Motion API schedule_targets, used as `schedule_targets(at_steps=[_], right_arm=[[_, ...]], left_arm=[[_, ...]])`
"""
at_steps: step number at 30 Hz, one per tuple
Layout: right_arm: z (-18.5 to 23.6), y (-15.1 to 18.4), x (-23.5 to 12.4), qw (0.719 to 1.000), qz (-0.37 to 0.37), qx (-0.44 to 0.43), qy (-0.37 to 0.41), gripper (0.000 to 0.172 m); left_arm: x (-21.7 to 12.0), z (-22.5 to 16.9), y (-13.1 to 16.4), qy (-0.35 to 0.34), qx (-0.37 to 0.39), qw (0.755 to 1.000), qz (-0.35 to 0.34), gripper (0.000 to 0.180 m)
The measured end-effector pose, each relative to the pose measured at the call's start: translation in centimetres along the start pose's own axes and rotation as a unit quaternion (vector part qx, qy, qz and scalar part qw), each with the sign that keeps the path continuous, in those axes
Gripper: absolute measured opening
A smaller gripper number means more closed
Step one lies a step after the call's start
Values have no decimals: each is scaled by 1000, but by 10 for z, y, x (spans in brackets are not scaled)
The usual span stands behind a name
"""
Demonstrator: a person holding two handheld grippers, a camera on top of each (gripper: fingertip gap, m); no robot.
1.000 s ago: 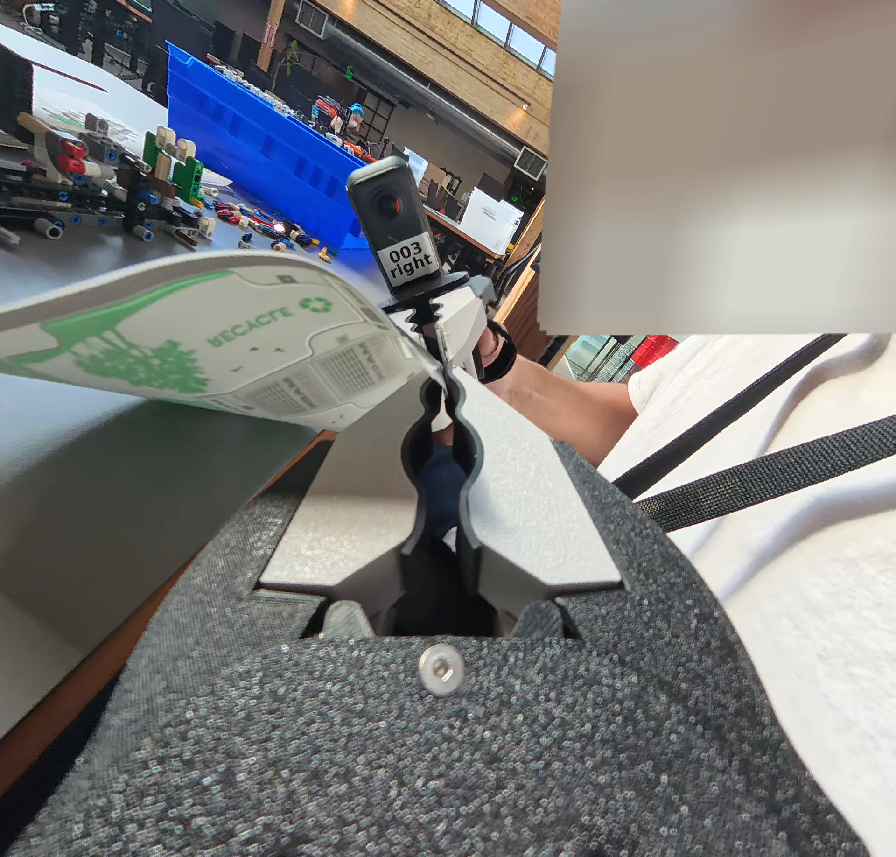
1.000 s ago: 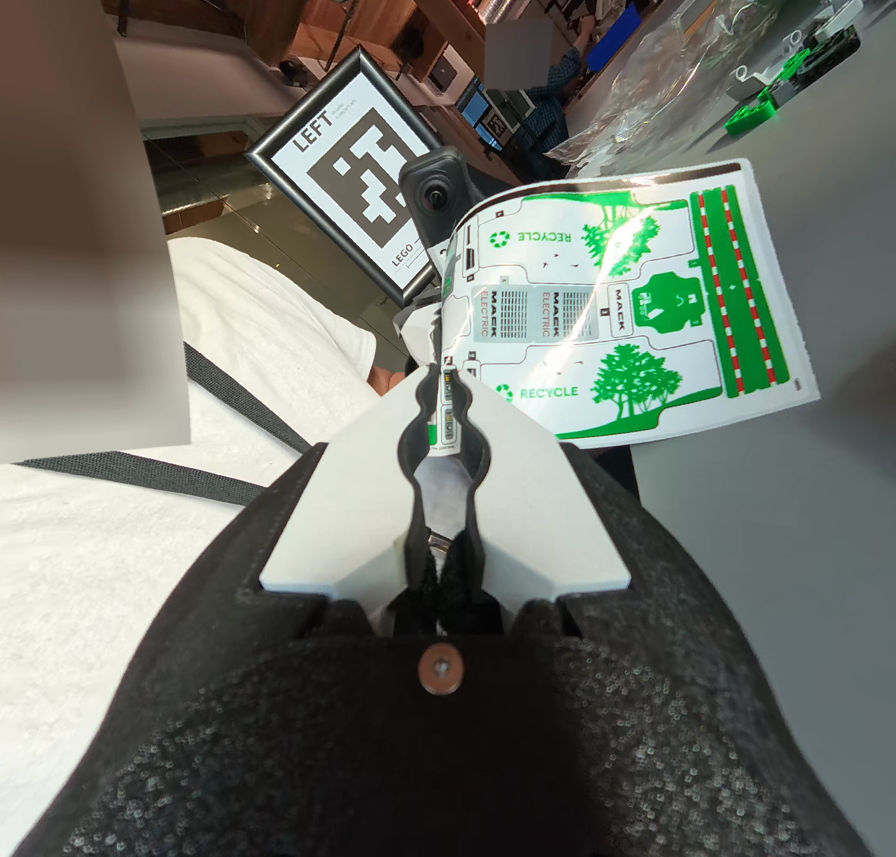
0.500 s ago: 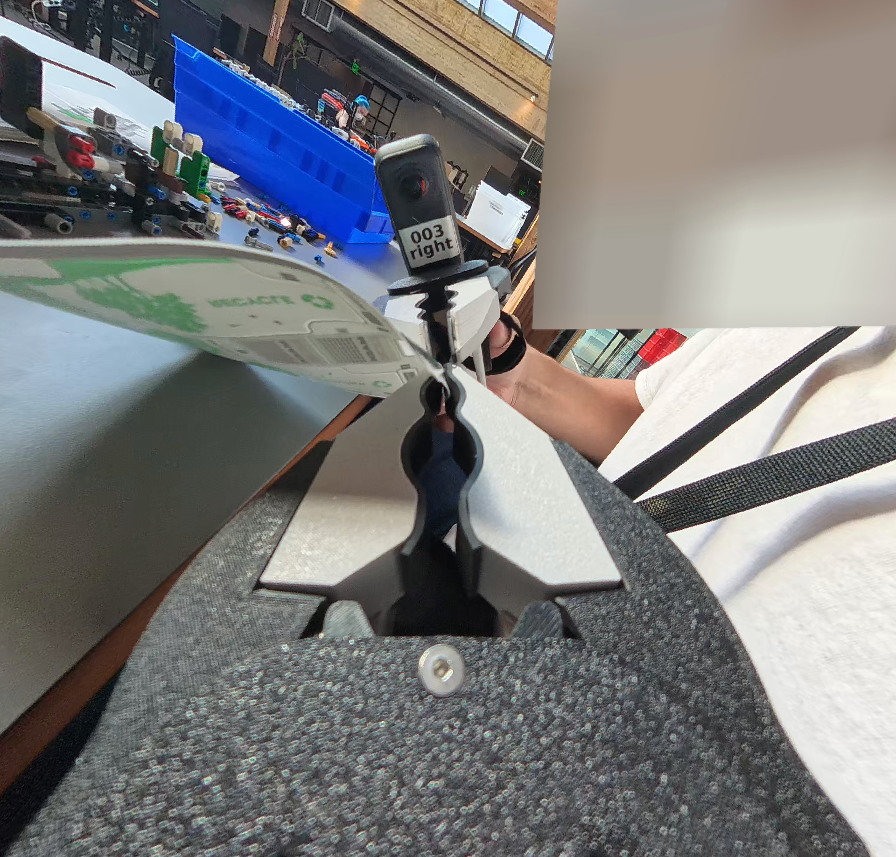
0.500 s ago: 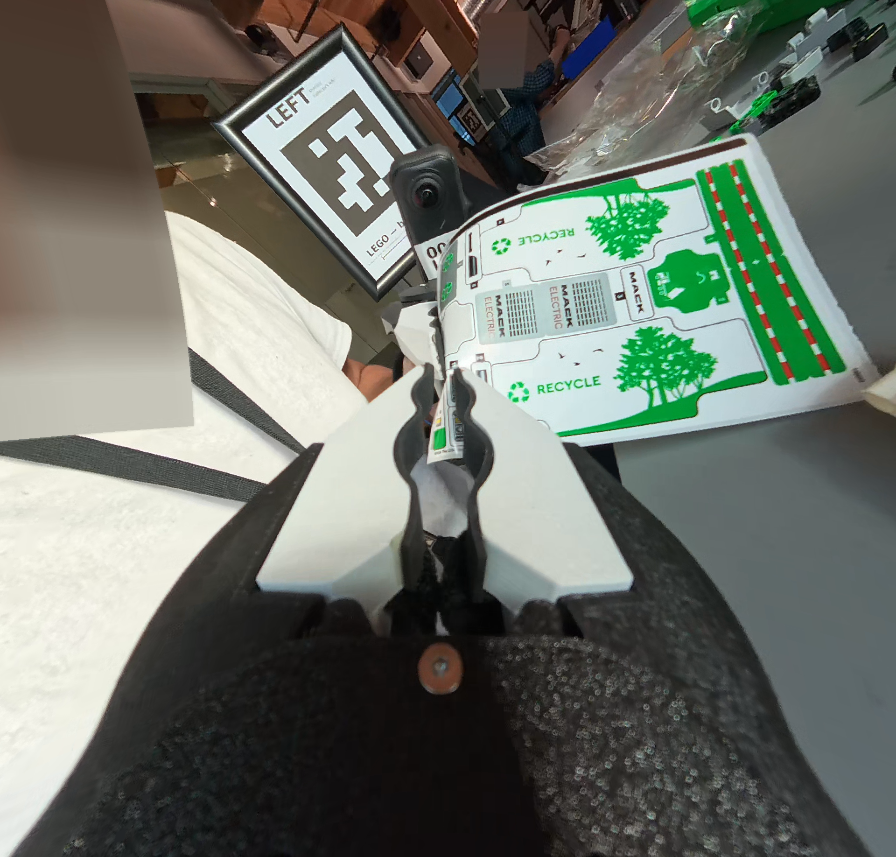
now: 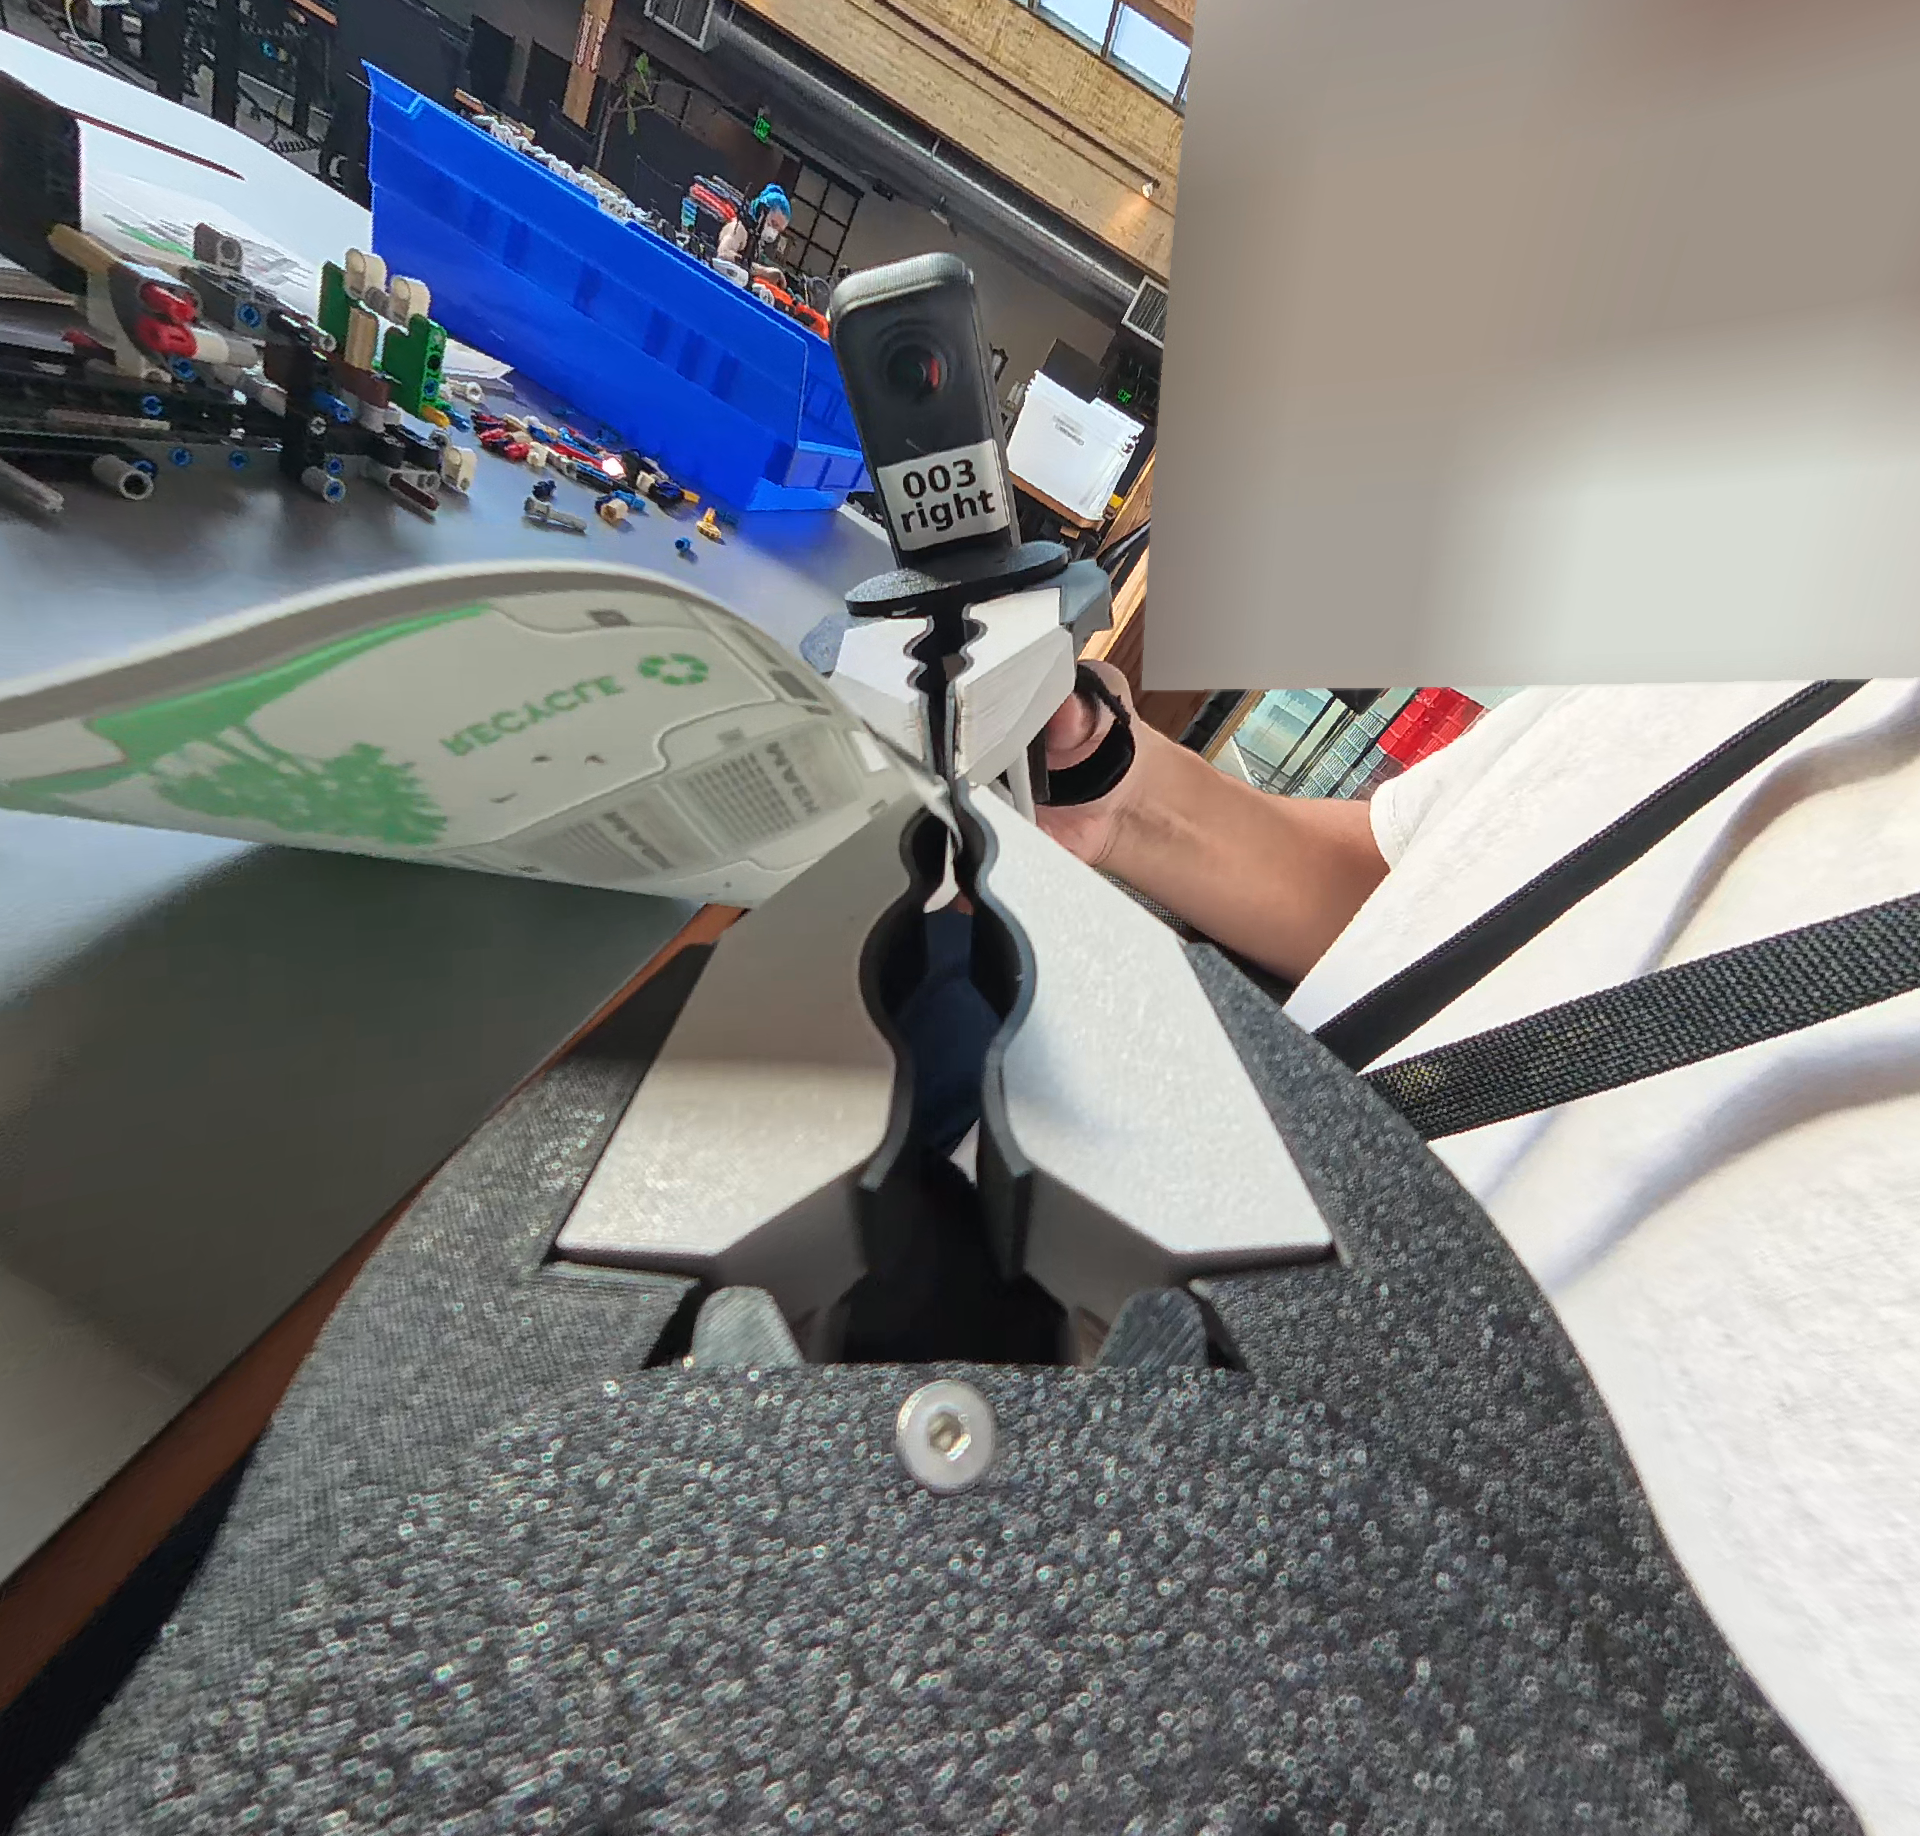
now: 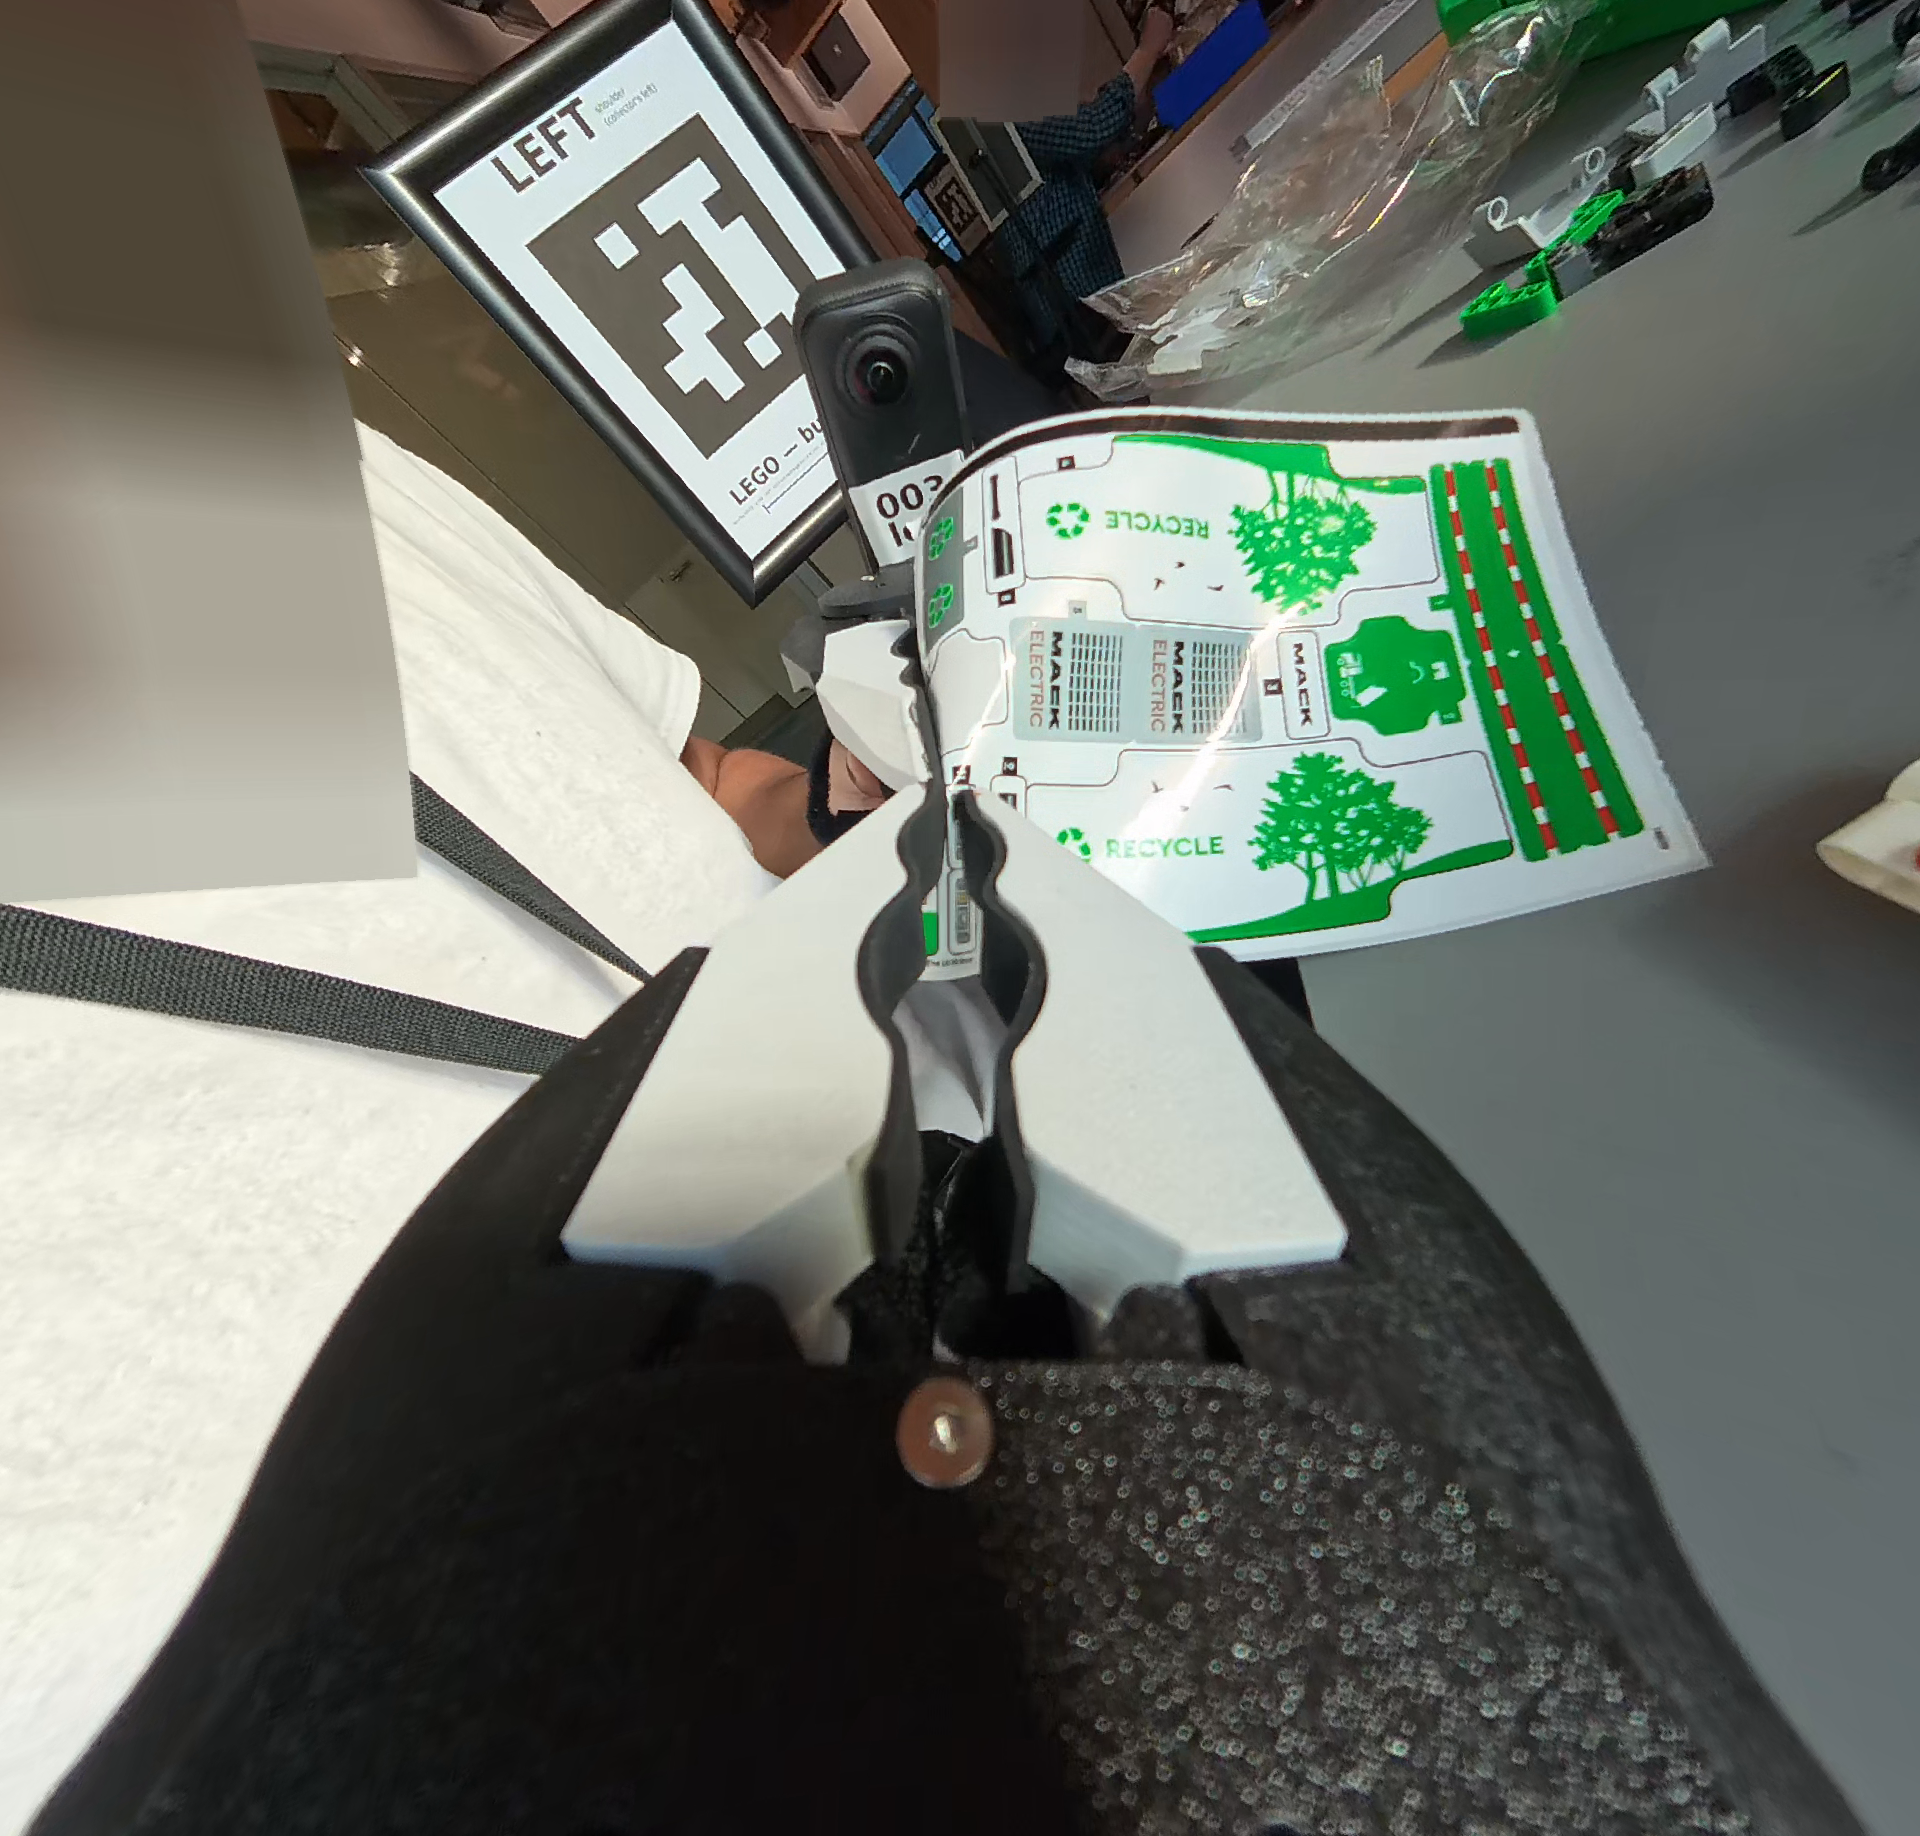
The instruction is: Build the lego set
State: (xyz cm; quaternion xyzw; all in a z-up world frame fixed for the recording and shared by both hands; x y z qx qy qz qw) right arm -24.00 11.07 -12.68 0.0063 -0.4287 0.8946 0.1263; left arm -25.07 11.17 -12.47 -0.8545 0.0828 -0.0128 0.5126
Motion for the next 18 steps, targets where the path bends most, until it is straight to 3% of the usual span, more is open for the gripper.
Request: schedule_targets(at_steps=[18], right_arm=[[4, 1, 2, 999, -8, 20, -30, 0]], left_arm=[[-2, -4, 0, 12, 0, 1000, 0, 0]])
Point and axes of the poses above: each gripper's, where its closed fingertips meet, x out along the fingers, y out of its underside, z = x × y across the jaws, the point moved 1 cm from there along -x, back along the fingers, and after that the axes turned 13 degrees about -y, right-handed, at the moved point
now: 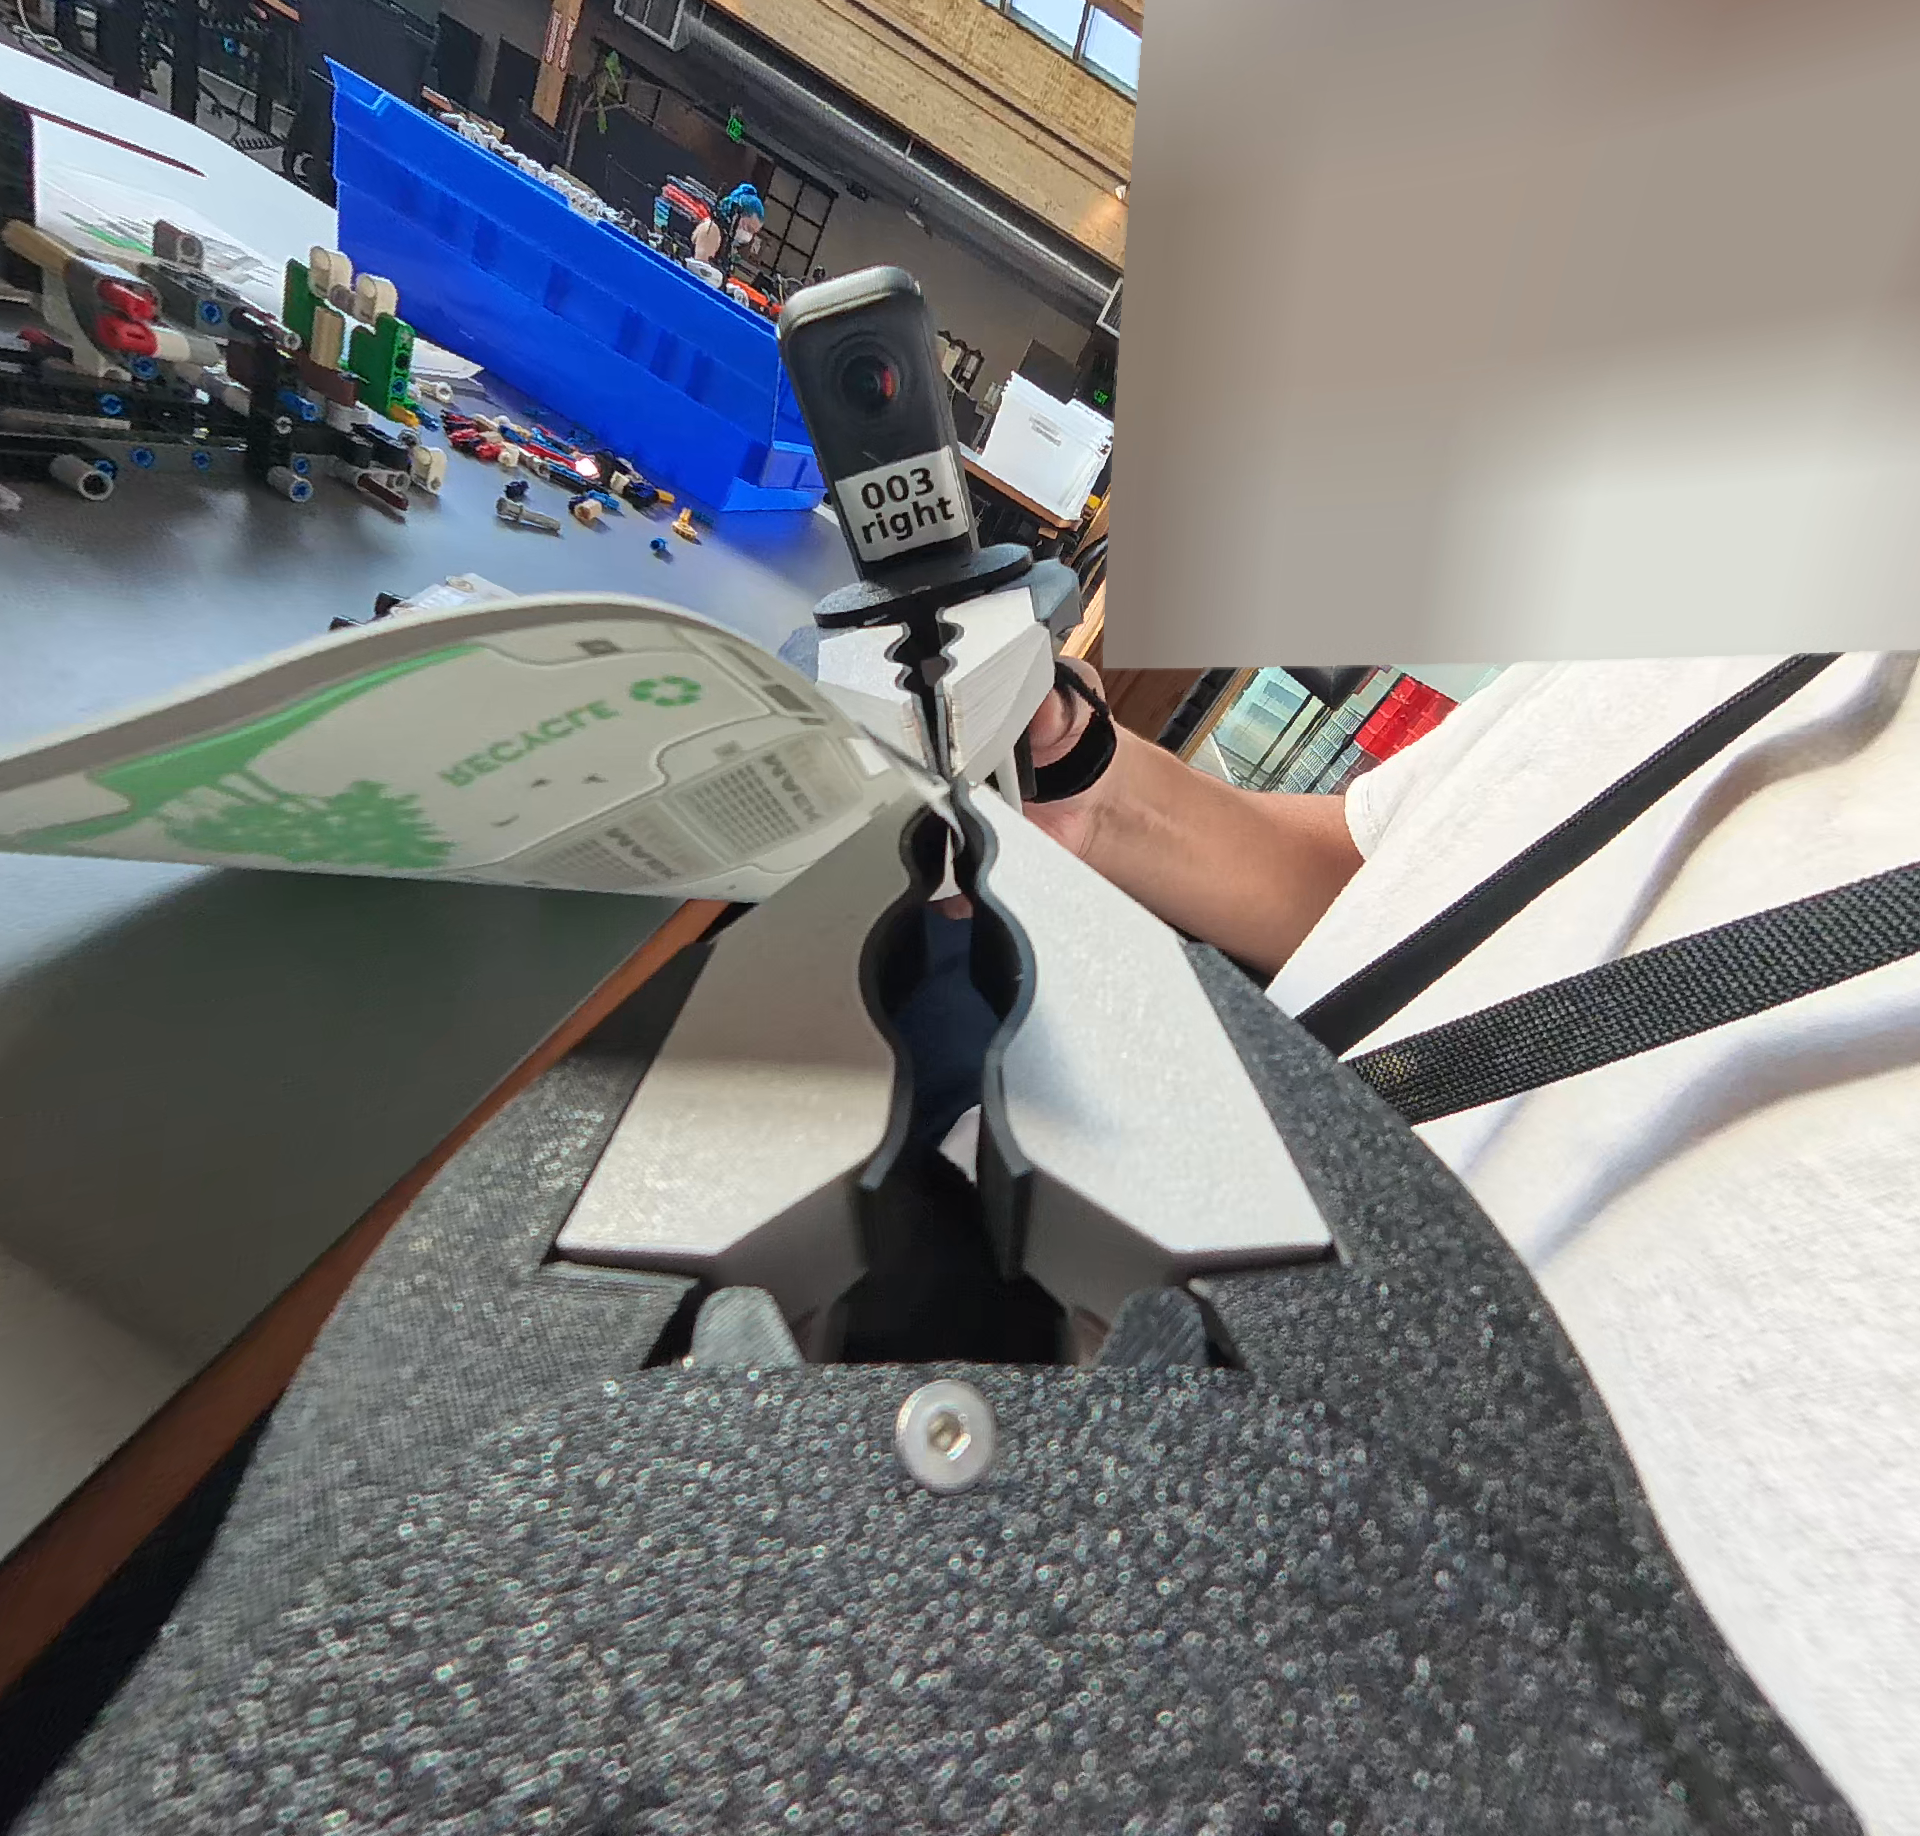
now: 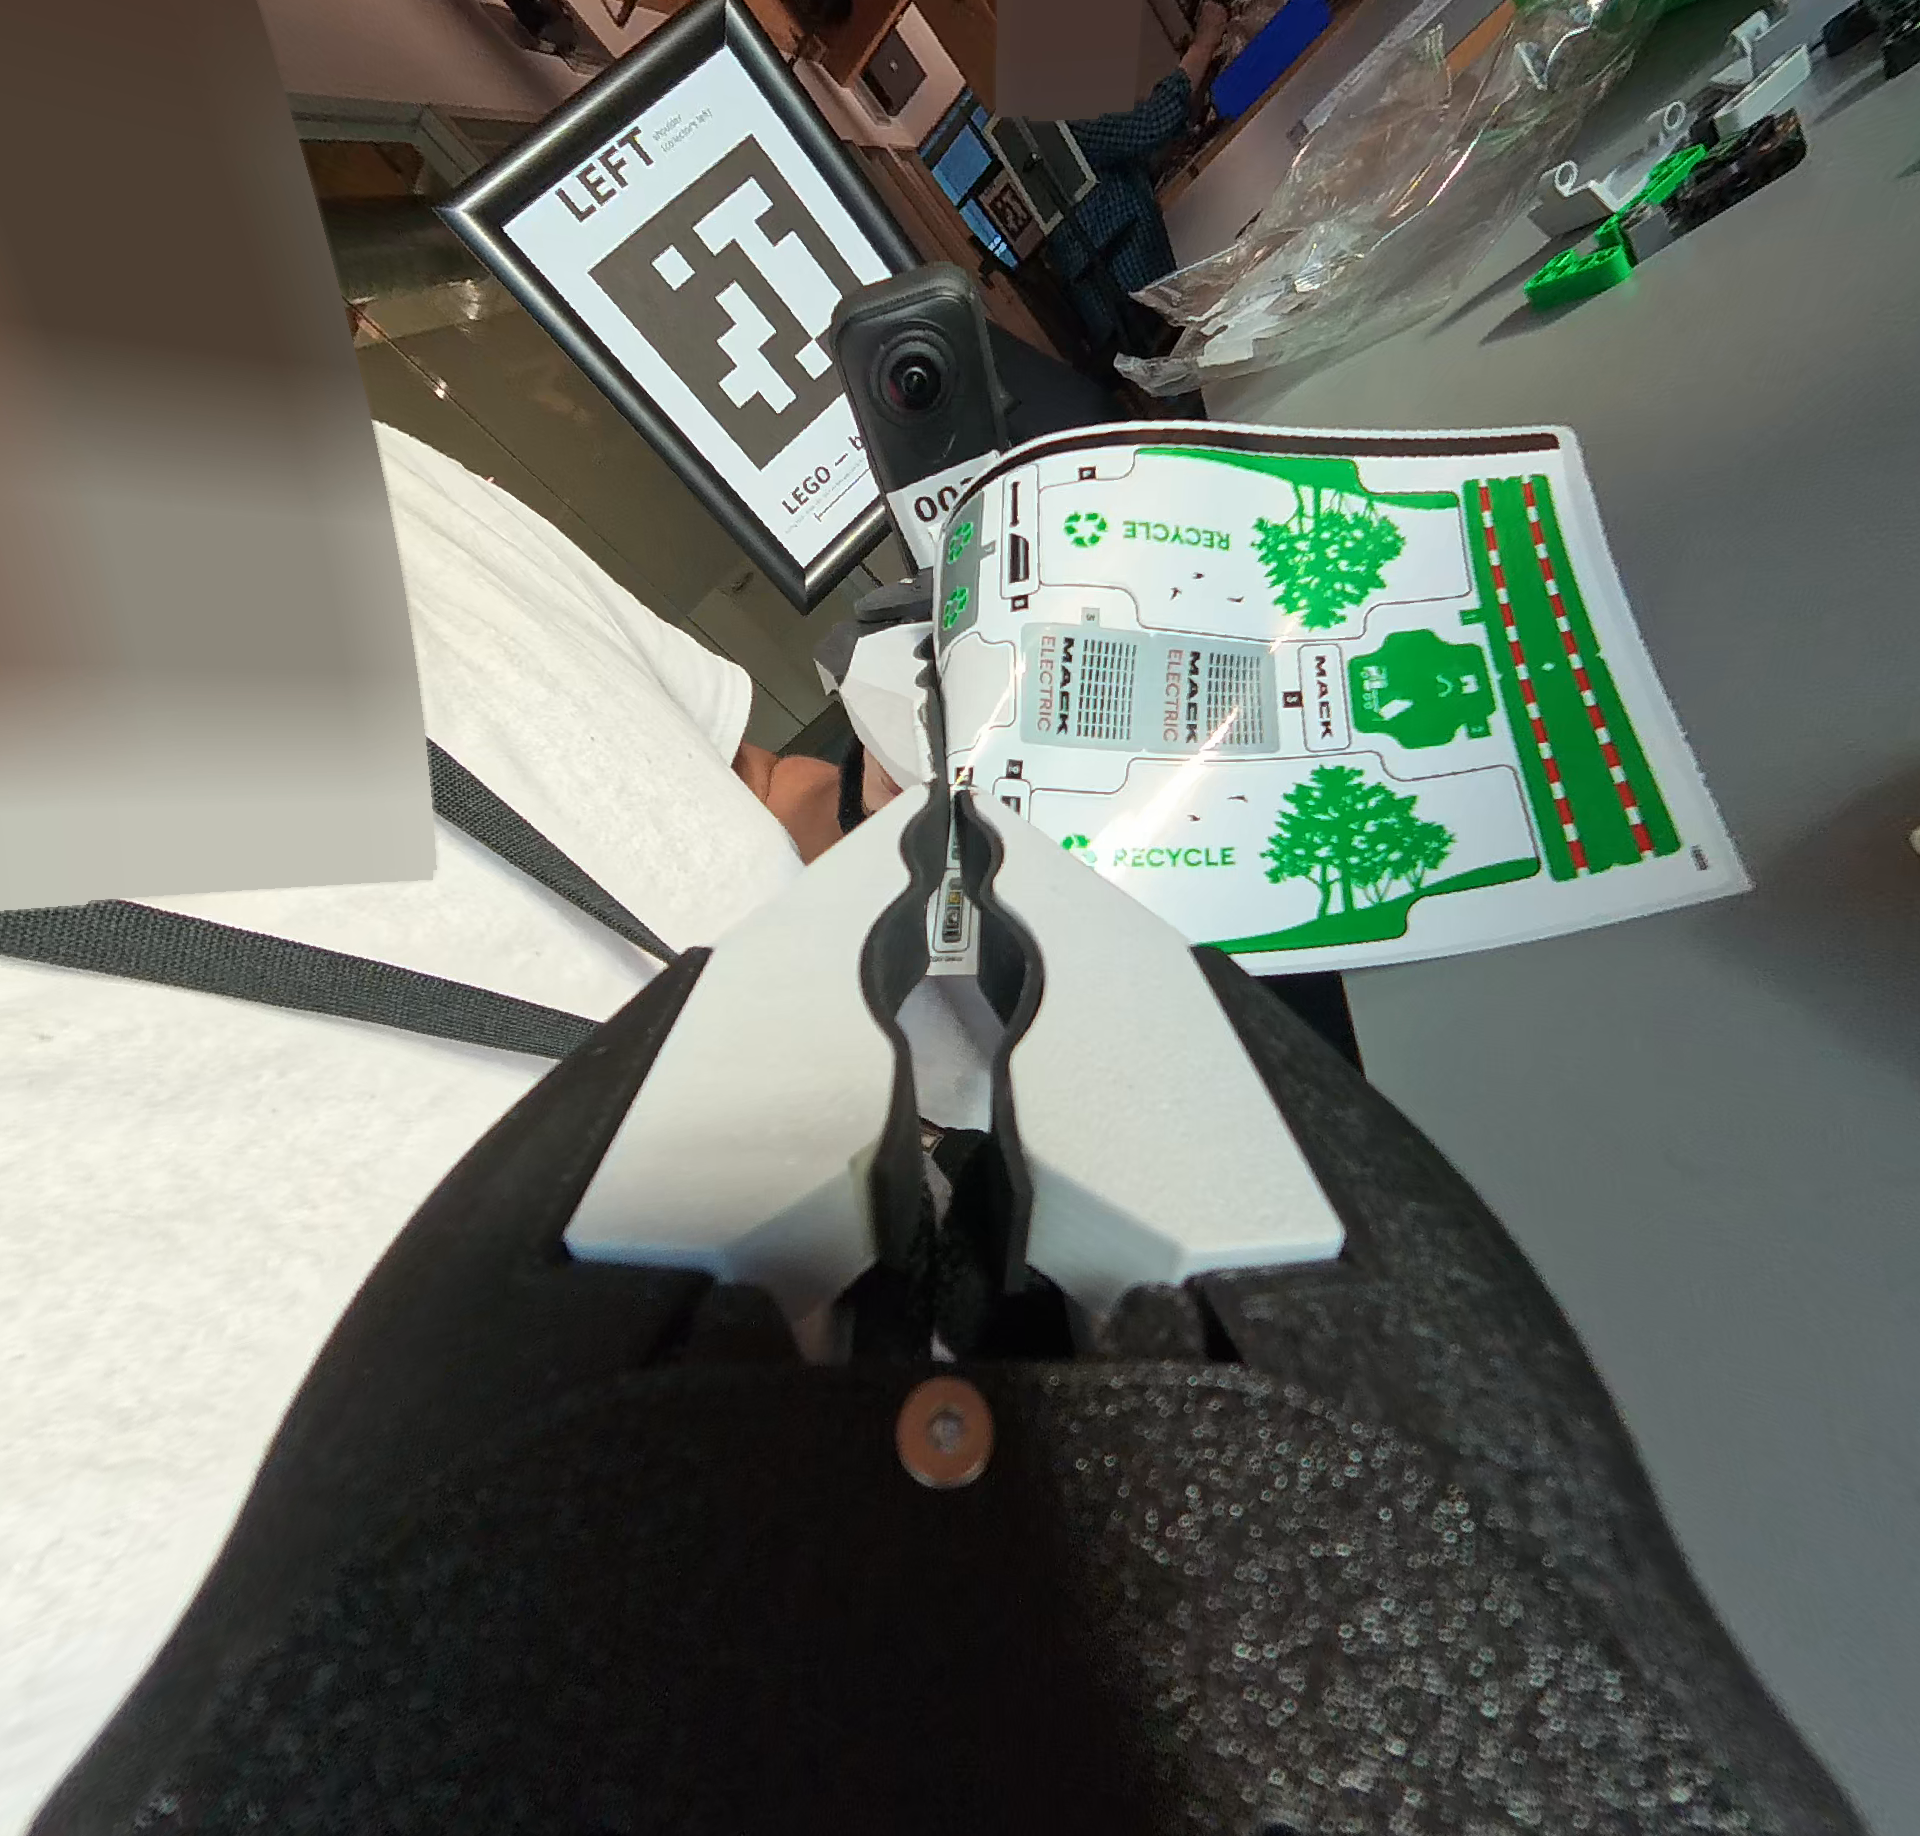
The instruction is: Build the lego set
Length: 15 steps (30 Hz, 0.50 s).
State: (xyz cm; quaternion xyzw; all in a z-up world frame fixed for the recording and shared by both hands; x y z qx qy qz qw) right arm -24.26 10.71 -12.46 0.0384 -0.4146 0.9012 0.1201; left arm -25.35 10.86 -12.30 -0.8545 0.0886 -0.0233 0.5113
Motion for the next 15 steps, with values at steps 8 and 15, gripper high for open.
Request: schedule_targets(at_steps=[8, 15], right_arm=[[4, -1, 1, 1000, -9, 13, -23, 0], [6, -1, 1, 999, -19, 28, -42, 0]], left_arm=[[-1, -4, -1, 16, -8, 1000, -5, 0], [-2, -6, -2, 24, -9, 1000, -7, 0]])
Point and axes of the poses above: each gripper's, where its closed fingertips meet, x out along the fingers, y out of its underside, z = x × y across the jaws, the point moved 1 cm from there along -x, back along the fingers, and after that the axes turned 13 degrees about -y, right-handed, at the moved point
